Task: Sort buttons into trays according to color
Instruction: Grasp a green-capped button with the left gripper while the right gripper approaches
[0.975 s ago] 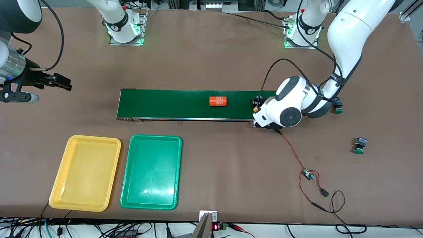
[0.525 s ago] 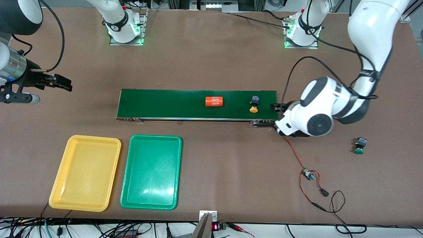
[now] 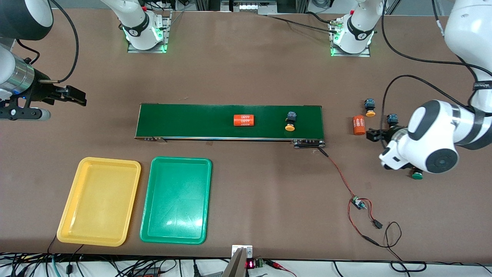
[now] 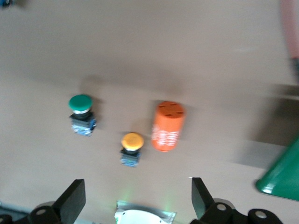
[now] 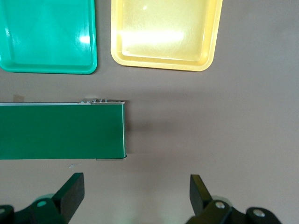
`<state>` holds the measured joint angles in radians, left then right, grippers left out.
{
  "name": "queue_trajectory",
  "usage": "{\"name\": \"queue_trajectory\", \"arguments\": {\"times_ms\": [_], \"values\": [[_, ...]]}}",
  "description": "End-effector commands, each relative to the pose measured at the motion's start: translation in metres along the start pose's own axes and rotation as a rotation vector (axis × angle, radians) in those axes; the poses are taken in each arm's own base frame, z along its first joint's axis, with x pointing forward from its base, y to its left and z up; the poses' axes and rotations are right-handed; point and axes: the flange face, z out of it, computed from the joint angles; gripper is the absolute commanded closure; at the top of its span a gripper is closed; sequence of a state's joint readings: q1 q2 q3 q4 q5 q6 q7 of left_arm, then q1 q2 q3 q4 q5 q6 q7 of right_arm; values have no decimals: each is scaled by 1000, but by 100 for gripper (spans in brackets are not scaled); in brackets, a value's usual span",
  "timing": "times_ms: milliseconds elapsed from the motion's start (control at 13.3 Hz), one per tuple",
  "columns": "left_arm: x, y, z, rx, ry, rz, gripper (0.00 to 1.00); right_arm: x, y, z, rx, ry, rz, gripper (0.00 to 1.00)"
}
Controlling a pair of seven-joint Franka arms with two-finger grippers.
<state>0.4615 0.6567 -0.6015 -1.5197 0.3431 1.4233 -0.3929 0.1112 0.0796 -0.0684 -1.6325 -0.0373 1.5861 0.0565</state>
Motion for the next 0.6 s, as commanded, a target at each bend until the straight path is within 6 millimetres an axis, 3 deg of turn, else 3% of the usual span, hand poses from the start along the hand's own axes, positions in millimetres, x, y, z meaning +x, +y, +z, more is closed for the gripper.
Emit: {"name": "queue_trajectory", "arguments": {"times_ms": [0, 375, 525], "values": [[8, -25, 47, 101, -22, 5, 0, 0, -8, -3, 11, -6, -28, 0], [24, -97, 118, 16, 28, 86, 0, -23, -13, -15, 43, -14, -38, 0], [17, -102, 153, -16, 51, 98, 3, -38, -13, -13, 45, -14, -41, 0]]}}
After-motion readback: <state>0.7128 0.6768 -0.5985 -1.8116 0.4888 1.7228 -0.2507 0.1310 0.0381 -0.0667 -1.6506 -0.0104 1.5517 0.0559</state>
